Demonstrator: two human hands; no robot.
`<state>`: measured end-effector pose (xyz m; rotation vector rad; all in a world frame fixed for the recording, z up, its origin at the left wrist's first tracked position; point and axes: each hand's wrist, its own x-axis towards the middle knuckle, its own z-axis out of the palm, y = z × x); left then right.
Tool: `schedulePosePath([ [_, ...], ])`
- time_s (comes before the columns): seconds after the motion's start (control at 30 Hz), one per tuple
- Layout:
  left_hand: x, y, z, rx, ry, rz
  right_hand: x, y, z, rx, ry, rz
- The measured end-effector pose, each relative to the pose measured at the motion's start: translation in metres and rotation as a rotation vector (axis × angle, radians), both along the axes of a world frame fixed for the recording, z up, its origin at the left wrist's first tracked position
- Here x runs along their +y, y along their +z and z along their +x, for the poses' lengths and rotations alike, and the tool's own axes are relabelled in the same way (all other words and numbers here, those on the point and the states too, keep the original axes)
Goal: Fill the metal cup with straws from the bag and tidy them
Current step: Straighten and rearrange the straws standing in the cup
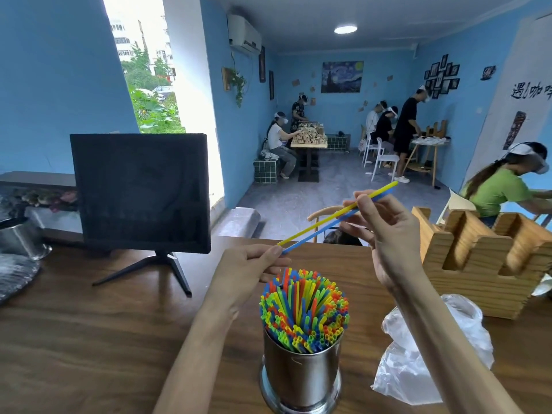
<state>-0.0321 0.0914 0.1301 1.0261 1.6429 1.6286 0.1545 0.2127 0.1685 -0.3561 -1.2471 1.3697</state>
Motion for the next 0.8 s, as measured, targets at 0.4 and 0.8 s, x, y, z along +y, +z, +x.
schedulePosePath([
  [0.4,-0.018,0.001,0.000,0.017,-0.167,0.214,0.002,0.009,-0.003,-0.008,-0.023,-0.065],
  [0.8,-0.022,-0.007,0.004,0.219,-0.218,0.201,0.008,0.003,-0.004,-0.110,0.053,-0.071],
])
